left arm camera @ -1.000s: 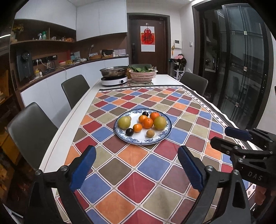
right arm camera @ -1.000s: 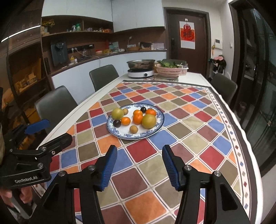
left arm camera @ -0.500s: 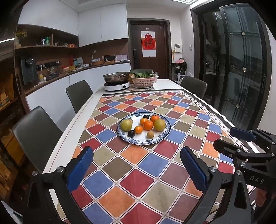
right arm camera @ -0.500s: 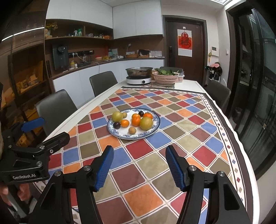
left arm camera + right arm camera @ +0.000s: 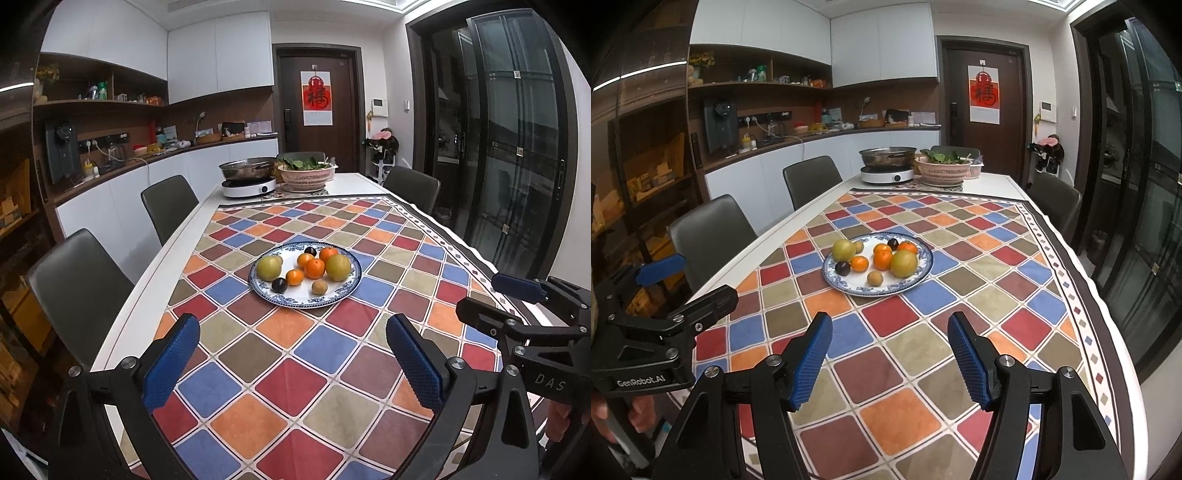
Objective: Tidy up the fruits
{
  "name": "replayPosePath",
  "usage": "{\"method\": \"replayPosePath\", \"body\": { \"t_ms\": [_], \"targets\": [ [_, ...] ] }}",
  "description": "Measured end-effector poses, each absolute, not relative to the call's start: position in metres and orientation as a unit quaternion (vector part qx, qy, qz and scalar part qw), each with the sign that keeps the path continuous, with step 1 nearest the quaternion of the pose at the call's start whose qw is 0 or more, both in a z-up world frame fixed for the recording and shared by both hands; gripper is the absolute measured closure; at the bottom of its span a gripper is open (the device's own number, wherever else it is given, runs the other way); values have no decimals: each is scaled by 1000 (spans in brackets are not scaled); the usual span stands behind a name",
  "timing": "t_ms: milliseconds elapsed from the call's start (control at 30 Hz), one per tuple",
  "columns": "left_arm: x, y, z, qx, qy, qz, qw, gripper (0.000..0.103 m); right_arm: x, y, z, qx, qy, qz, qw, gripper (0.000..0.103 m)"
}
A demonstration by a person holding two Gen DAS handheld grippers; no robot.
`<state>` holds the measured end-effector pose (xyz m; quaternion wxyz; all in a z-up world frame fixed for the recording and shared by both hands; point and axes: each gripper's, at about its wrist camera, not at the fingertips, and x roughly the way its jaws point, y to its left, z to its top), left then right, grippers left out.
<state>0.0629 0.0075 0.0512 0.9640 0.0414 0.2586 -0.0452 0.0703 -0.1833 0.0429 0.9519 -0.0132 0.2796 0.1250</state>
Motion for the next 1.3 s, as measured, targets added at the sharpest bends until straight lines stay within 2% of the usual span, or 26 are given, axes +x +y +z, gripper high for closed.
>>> {"method": "replayPosePath", "body": {
  "t_ms": [133,1300],
  "targets": [
    [59,7,52,38,253,-49,965,0,70,-185,42,-9,281,127,951,35],
    [59,4,46,33,253,-49,966,0,68,-196,39,3,278,117,953,35]
  ]
}}
